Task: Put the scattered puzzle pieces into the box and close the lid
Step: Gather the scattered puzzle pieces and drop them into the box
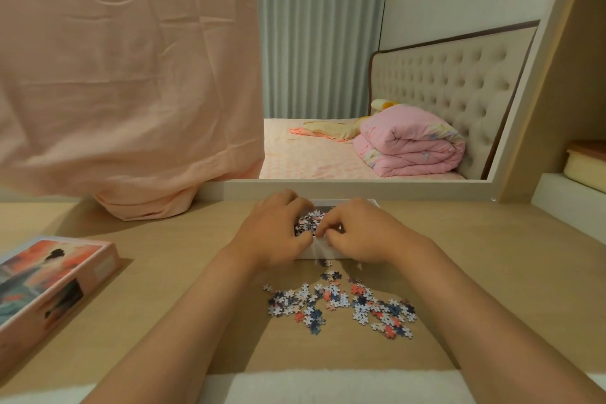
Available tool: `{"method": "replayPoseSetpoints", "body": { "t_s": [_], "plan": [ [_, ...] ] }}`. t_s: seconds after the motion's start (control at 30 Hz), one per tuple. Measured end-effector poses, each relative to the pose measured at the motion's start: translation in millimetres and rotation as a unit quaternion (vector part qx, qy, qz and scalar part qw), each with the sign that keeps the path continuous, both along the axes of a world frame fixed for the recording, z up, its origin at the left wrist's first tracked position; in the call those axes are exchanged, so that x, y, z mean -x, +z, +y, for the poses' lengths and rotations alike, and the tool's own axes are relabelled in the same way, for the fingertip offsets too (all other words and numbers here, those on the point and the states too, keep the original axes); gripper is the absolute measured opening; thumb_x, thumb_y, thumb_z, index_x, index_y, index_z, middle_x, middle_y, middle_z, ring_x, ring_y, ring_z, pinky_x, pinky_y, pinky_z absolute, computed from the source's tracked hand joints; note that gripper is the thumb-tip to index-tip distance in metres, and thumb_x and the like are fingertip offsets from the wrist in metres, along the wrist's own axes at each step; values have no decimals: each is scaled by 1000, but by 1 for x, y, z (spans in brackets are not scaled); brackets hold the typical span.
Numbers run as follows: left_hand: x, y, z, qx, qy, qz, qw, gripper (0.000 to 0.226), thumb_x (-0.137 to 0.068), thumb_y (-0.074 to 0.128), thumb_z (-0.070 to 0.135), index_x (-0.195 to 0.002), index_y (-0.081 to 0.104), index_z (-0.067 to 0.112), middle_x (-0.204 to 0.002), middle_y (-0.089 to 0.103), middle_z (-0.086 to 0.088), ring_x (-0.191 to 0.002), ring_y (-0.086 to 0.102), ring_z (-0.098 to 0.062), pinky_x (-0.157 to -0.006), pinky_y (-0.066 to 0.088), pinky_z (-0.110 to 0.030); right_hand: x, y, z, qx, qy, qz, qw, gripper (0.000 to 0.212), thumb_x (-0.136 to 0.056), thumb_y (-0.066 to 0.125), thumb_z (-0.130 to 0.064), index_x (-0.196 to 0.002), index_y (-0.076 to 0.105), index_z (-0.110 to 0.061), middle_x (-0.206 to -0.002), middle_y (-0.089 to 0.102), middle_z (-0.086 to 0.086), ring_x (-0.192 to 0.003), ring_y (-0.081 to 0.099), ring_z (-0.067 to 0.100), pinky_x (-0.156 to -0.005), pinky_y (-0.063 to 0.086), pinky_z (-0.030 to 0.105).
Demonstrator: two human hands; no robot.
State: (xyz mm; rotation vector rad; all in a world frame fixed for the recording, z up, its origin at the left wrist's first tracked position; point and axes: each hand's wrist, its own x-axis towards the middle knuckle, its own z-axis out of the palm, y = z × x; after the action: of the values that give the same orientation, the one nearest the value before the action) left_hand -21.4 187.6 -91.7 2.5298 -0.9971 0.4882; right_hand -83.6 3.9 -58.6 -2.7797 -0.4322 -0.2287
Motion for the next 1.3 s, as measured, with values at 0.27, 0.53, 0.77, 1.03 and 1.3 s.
{"method": "replayPoseSetpoints", "body": {
  "t_s": [0.27,0.53,0.77,1.03,1.3],
  "plan": [
    [36,0,34,-122,105,143,976,32,-82,50,63,-98,56,36,-98,60,13,-89,57,-12,-73,44,-32,15,6,17,64,5,118,991,37,-92,52,-11,-116,73,-28,-112,72,-11,-91,64,6,-85,53,25],
    [58,-2,33,-116,44,224,967,25,-78,73,46,-100,67,36,-92,61,15,-82,57,-3,-69,45,-22,36,-1,9,56,-14,160,985,53,-89,42,4,-115,74,-30,-106,71,-19,-93,66,4,-87,53,26],
    [68,-7,12,-49,-25,184,981,35,-88,63,46,-121,60,33,-104,57,14,-88,56,-5,-77,44,-22,61,5,-30,-12,-46,152,987,33,-92,64,-21,-120,68,-39,-104,66,-22,-93,61,-4,-85,50,22],
    [73,-26,0,-119,-55,157,979,74,-77,57,74,-142,46,39,-130,41,12,-125,32,-9,-107,36,-34,71,-4,-38,39,-146,293,944,64,-61,93,-39,-116,62,-35,-101,60,-8,-88,68,18,-83,59,39],
    [63,-7,16,-36,-41,205,977,56,-85,64,54,-136,54,33,-115,53,16,-99,56,-3,-93,47,-29,58,-17,-21,-81,-76,220,969,32,-83,80,-20,-111,67,-24,-93,69,-2,-71,66,13,-68,57,28]
  ]
}}
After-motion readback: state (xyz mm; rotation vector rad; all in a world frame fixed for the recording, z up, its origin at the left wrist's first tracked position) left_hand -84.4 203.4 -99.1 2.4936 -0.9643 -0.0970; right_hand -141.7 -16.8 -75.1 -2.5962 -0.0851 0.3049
